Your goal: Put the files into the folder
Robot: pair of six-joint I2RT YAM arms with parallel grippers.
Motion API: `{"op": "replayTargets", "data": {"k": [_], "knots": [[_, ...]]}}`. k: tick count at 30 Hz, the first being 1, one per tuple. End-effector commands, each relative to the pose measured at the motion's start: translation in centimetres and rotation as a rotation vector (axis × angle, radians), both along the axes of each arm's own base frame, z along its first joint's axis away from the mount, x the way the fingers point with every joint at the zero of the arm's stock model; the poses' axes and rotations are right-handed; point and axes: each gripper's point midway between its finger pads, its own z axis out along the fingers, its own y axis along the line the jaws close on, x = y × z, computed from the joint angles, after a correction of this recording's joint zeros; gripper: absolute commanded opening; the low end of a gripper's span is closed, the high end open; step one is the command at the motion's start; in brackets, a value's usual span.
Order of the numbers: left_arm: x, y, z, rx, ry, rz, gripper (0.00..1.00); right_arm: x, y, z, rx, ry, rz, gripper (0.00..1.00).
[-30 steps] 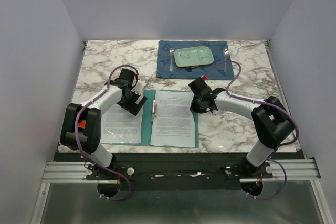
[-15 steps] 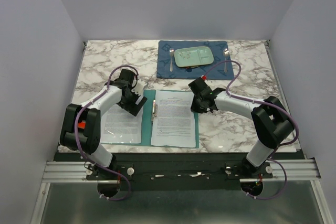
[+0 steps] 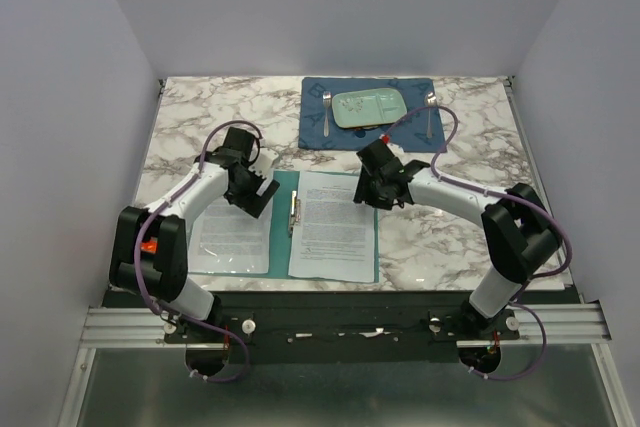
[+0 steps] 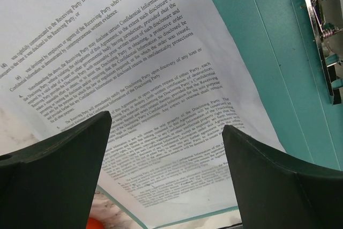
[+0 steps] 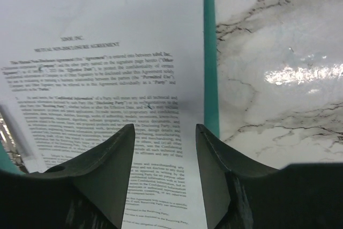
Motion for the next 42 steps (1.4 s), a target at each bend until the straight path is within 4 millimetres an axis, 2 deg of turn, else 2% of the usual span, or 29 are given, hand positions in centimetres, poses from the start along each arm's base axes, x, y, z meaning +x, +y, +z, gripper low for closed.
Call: {"op": "replayTargets", "data": {"k": [1,5,7,9,11,12,14,15,16,17,18,19,21,22,24,26,33,42], "knots": [[0.5,-0.2,2.5,-0.009,-0.049,-0.016,0.99,1.1,1.3,2.9,0.027,-0.053,0.046,0.58],[0.4,0.0,3.2,-0.005,-0.06,-0.017,0.99,1.2,2.2,3.2,0.059,-0.045,0.067,0.59],[0.3,0.4,3.3,0.005,-0.067,-0.012,0.99,1.6,2.9,3.9,0.085,-0.062,0.085,0.57],[0.7,1.2,3.1,0.039,-0.085,0.006,0.99,2.1,4.5,5.0,0.142,-0.088,0.146,0.54],[1.3,2.9,2.9,0.113,-0.109,0.058,0.99,2.8,7.3,6.9,0.235,-0.114,0.241,0.54],[1.4,3.6,2.6,0.142,-0.112,0.078,0.99,3.1,8.4,6.7,0.265,-0.107,0.276,0.54],[1.9,4.6,2.1,0.177,-0.121,0.11,0.99,3.5,11.6,8.8,0.387,-0.127,0.38,0.54],[1.9,5.2,1.9,0.206,-0.121,0.125,0.99,3.7,12.6,7.9,0.41,-0.105,0.408,0.54],[1.8,5.5,1.5,0.217,-0.111,0.132,0.99,3.8,13.4,8.0,0.44,-0.1,0.43,0.55],[1.9,5.7,1.3,0.225,-0.11,0.138,0.99,4.0,15.1,9.2,0.509,-0.114,0.488,0.55],[1.9,6.1,1.0,0.242,-0.108,0.148,0.99,4.1,15.8,9.2,0.534,-0.114,0.512,0.55],[1.9,6.3,0.7,0.252,-0.101,0.155,0.99,4.3,16.4,7.6,0.542,-0.082,0.521,0.55],[1.9,6.5,0.3,0.265,-0.093,0.162,0.99,4.6,17.8,7.8,0.595,-0.071,0.556,0.55],[1.9,6.7,-0.1,0.277,-0.082,0.168,0.99,4.7,18.2,6.0,0.595,-0.032,0.556,0.55],[1.8,6.8,-0.6,0.288,-0.069,0.169,0.99,4.9,19.1,5.7,0.627,-0.015,0.573,0.55],[1.7,7.1,-1.1,0.302,-0.057,0.177,0.99,4.8,19.6,4.4,0.649,0.014,0.585,0.55],[1.3,7.1,-2.3,0.307,-0.023,0.168,0.99,5.1,20.5,2.7,0.669,0.05,0.598,0.55],[1.3,7.0,-2.5,0.303,-0.02,0.162,0.99,5.1,20.4,0.9,0.662,0.086,0.574,0.55]]}}
